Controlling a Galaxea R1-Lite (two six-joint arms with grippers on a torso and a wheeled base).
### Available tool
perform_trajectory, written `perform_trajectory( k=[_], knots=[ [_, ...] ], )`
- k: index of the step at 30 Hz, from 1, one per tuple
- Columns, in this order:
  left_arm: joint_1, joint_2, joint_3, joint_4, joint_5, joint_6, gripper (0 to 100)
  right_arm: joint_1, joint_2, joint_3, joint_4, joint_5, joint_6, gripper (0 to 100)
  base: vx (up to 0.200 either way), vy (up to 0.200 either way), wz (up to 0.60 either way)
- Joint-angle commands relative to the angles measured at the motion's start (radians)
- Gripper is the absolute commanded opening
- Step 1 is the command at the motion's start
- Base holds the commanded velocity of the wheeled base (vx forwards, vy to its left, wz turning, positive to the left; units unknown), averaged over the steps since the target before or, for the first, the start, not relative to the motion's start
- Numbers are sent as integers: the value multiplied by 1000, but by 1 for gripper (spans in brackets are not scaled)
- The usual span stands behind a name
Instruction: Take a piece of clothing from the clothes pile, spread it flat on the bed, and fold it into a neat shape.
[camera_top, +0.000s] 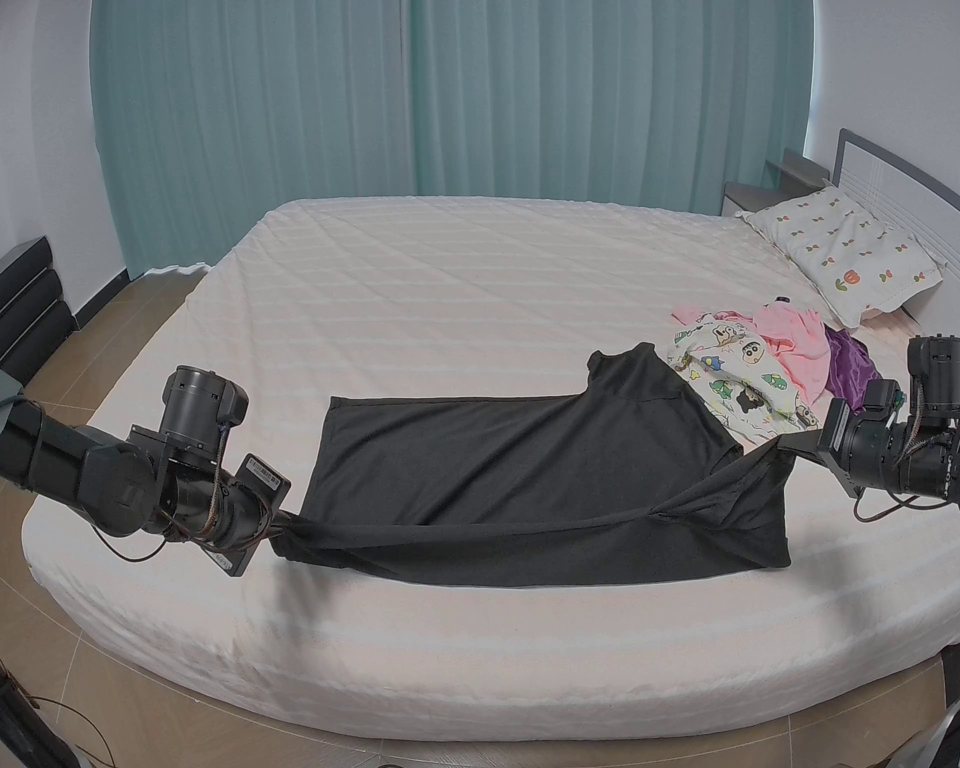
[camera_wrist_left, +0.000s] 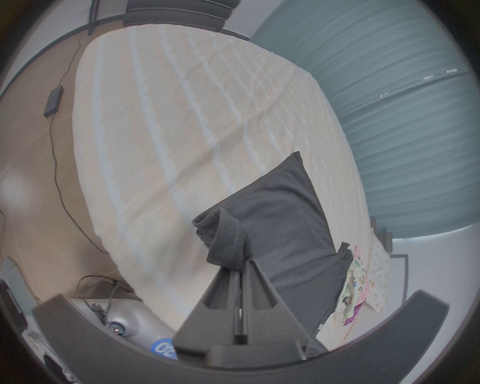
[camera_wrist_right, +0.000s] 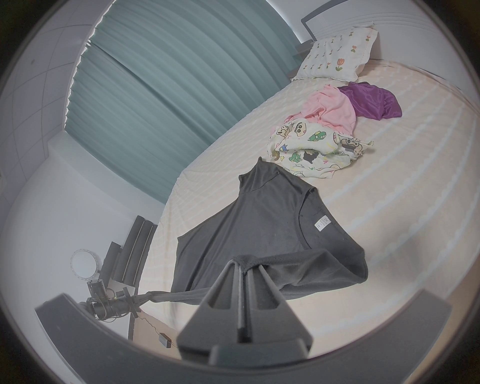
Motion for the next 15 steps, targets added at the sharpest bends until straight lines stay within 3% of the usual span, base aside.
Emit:
perform_trajectory(
  k=[1,8,15],
  knots=[
    [-2,-24,7,33,-7,23,0,-1,-21,12,0,0,1,0,0,0,0],
    [10,7,-57,50,-70,21,0,0,-4,-5,-2,2,1,0,0,0,0],
    [27,119,-156,50,-56,17,0,0,52,-32,-13,0,1,0,0,0,0]
  ],
)
